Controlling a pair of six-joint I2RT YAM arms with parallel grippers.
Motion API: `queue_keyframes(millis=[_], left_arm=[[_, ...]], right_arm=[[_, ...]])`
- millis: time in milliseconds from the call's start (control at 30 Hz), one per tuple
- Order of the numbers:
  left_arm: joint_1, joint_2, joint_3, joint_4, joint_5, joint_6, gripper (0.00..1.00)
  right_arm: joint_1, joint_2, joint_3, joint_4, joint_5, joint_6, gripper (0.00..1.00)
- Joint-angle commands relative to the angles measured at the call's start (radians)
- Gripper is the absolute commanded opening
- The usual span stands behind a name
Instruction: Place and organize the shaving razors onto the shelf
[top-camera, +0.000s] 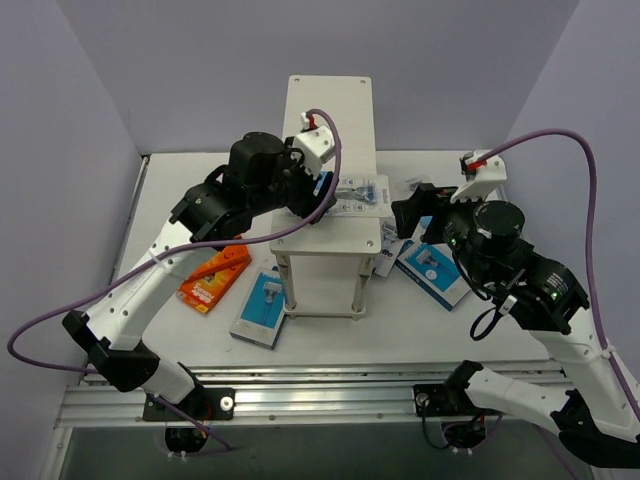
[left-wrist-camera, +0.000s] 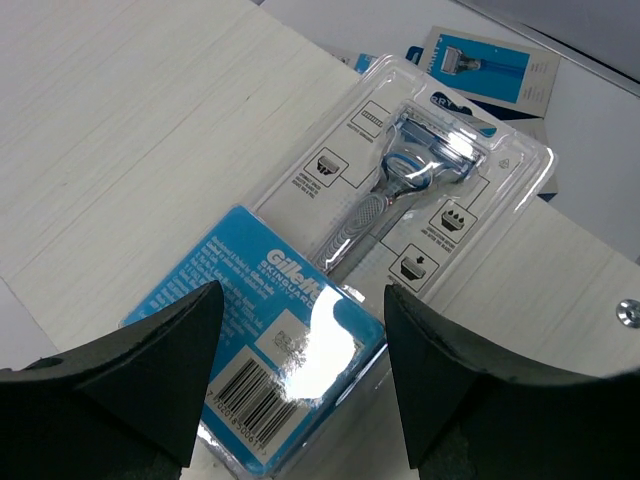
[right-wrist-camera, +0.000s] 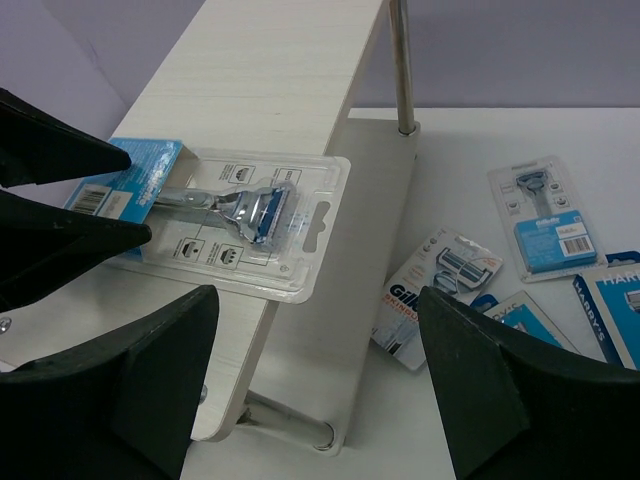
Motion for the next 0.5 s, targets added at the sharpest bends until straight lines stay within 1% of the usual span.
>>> queue_keyframes(millis=[0, 167, 233, 267, 300, 367, 400, 467], left_arm=[[-0.009, 0.02, 0.038, -0.004, -0.074, 0.024, 0.73], [-0.012, 0.047, 0.04, 0.003, -0.085, 0.013, 0.73], [-0.014, 0.053, 0.035, -0.001, -0.112, 0.006, 0.69], [-0.014, 0.055, 0.032, -0.008, -0.125, 0.004, 0.65], [-0.012, 0.058, 0.031, -0.016, -0.143, 0.001, 0.56], [-0.014, 0.061, 0.026, -0.024, -0.198, 0.004, 0.5], [-0.012, 0.058, 0.017, -0.022, -0.209, 0.009, 0.48], [-0.014, 0.061, 0.009, -0.013, -0.235, 0.025, 0.47]], right_arm=[[-0.005, -0.024, -0.021, 0.018, 0.044, 0.008, 0.76], [-0.007, -0.041, -0.033, 0.007, 0.055, 0.003, 0.77], [-0.007, -0.048, -0.038, 0.004, 0.058, 0.003, 0.77], [-0.007, -0.052, -0.041, 0.004, 0.059, 0.002, 0.77], [-0.007, -0.055, -0.044, 0.004, 0.061, 0.0, 0.78], [-0.007, -0.059, -0.047, 0.003, 0.072, -0.003, 0.78], [-0.007, -0.059, -0.047, 0.004, 0.072, -0.003, 0.78], [-0.009, -0.058, -0.049, 0.006, 0.076, -0.006, 0.78]])
